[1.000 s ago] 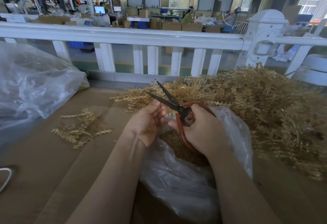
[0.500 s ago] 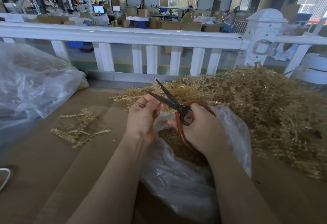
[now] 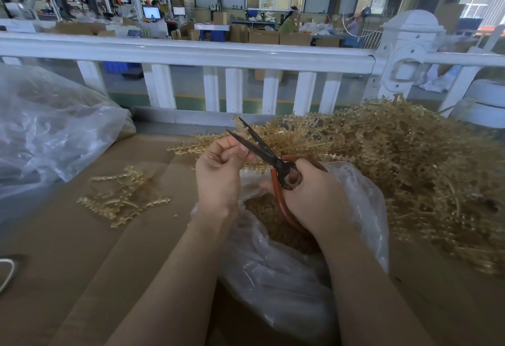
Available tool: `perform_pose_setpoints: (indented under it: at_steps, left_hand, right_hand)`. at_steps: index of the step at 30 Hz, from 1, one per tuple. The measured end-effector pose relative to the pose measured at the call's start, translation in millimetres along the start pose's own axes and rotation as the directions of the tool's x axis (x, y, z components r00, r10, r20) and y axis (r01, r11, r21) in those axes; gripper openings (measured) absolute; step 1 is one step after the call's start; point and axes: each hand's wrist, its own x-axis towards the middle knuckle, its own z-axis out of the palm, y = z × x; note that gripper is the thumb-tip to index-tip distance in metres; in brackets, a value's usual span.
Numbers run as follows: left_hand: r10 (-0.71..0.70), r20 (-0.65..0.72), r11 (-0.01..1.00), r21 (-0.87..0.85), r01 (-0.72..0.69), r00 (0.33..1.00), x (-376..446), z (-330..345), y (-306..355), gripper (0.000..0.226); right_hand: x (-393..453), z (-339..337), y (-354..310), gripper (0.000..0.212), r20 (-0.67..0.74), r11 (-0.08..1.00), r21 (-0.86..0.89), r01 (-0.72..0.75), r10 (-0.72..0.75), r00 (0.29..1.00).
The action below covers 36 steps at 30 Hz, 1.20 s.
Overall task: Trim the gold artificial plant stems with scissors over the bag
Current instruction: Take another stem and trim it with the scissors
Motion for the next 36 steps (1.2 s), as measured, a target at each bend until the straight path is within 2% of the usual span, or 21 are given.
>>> perform_pose_setpoints:
  at_steps: [3, 13, 19, 22, 25, 28, 31, 33, 36]
  left_hand:
    - [-0.016, -0.020, 0.999, -0.046, 0.015, 1.000, 0.4, -0.6, -0.9, 0.009]
    - [-0.031, -0.040, 0.999, -0.045, 0.029, 0.999, 0.8, 0.4, 0.5, 0.013]
    - [-0.049, -0.060, 0.998, -0.029, 0.047, 0.997, 1.5, -0.3, -0.3, 0.019]
    - [-0.099, -0.044, 0.995, -0.024, 0.098, 0.994, 2.7, -1.9, -1.5, 0.026]
    - [-0.160, -0.045, 0.987, 0.022, 0.161, 0.986, 4.2, -1.2, 0.2, 0.016]
    - [-0.184, -0.032, 0.981, 0.062, 0.186, 0.982, 2.7, -1.1, 2.5, 0.022]
    - [-0.216, -0.037, 0.974, 0.060, 0.218, 0.976, 1.9, -3.1, 3.9, 0.016]
    - [-0.182, -0.031, 0.977, 0.111, 0.184, 0.983, 1.7, -4.6, 4.1, 0.016]
    - [-0.034, 0.030, 0.977, 0.213, 0.027, 0.999, 1.9, -6.5, 4.3, 0.019]
  right_hand:
    - [-0.5, -0.6, -2.1, 0.050, -0.032, 0.999, -0.044, -0.002, 0.001, 0.999]
    - [-2.6, -2.1, -3.9, 0.059, -0.047, 1.000, -0.003, 0.020, -0.020, 0.999]
    - [-1.8, -1.2, -3.4, 0.058, -0.034, 1.000, 0.020, -0.020, 0.020, 0.999]
    - [-3.0, 0.2, -1.4, 0.057, -0.041, 1.000, 0.019, -0.006, 0.007, 0.999]
    - [-2.6, 0.8, 1.1, 0.058, -0.034, 1.000, -0.019, 0.021, -0.022, 0.999]
    - [-3.2, -0.5, 1.0, 0.058, -0.042, 0.998, -0.023, 0.055, -0.056, 0.998]
    - [-4.6, -1.6, 0.5, 0.058, -0.062, 0.997, -0.017, 0.076, -0.077, 0.995]
    - [-4.5, -2.9, 0.9, 0.062, -0.060, 0.998, -0.020, 0.067, -0.068, 0.996]
    - [-4.0, -4.5, 0.9, 0.064, -0.046, 0.998, -0.030, 0.059, -0.060, 0.997]
